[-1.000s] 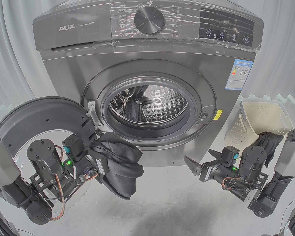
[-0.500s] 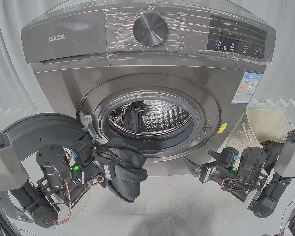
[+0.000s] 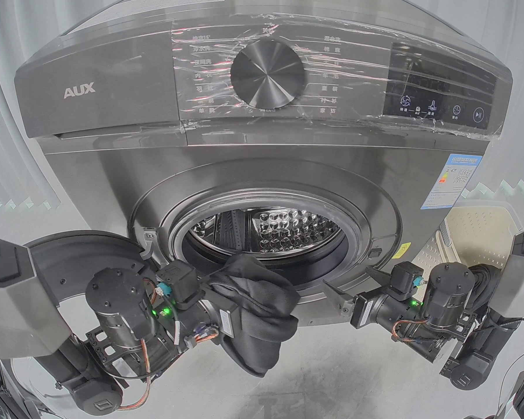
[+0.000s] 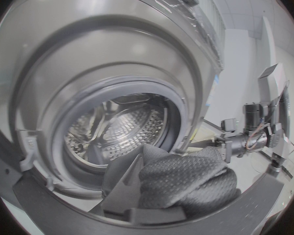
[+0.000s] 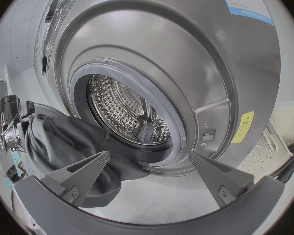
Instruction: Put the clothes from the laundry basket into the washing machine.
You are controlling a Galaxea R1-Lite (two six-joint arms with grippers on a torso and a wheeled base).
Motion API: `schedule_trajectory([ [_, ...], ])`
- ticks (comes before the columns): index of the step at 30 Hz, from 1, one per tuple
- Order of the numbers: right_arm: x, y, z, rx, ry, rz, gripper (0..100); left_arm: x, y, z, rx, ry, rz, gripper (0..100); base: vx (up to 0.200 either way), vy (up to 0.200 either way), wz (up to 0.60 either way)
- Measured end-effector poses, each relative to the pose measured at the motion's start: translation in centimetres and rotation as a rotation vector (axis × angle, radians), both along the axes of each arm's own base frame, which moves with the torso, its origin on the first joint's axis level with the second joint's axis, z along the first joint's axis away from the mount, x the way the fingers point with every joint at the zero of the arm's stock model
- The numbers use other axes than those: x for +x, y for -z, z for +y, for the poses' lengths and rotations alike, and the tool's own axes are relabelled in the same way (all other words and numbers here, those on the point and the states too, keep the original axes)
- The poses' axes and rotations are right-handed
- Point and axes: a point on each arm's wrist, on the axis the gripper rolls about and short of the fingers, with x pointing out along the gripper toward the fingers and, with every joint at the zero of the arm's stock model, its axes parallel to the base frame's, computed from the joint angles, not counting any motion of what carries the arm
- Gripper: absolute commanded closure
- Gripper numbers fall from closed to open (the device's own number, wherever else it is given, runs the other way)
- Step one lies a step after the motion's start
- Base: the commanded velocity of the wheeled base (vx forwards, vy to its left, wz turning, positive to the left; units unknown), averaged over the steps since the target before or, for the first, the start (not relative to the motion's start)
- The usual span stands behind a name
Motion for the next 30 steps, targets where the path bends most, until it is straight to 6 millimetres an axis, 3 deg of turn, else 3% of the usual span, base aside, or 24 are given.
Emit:
schedule_trajectory([
  [8, -0.5, -0.2, 0.1, 0.004, -0.015, -0.002, 0, 1.5, 0.8, -1.3, -0.013, 0.196, 0.014, 100, 0.0, 0.0, 0.0],
  [21, -1.1, 0.0, 0.3, -0.004, -0.034, 0.014, 0, 7.1, 3.2, -4.6, -0.109, 0.067, 0.021, 100, 0.0, 0.0, 0.0],
  [30, -1.5, 0.2, 0.3, -0.013, -0.042, 0.026, 0, 10.8, 5.6, -5.3, -0.073, 0.009, -0.007, 100, 0.0, 0.0, 0.0],
])
